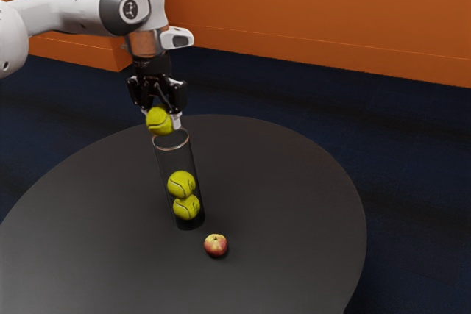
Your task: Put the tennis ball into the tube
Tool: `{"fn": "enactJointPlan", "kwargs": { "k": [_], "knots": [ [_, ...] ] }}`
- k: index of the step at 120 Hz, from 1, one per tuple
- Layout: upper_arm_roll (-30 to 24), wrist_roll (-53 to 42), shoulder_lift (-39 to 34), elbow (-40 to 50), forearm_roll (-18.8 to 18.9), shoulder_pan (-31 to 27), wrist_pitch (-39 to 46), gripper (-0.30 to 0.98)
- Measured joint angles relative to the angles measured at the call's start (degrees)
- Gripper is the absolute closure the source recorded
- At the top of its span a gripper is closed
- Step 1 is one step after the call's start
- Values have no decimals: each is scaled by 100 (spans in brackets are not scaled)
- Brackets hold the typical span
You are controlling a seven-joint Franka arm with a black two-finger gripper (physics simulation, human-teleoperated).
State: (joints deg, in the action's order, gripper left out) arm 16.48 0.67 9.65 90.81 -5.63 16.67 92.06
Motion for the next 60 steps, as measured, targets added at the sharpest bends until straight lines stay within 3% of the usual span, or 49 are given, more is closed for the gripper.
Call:
{"fn": "enactJointPlan", "kwargs": {
  "k": [27,60],
  "knots": [
    [-24,56,-40,7,32,84,-4,38],
    [-31,116,-41,1,32,84,-21,14]
  ]
}}
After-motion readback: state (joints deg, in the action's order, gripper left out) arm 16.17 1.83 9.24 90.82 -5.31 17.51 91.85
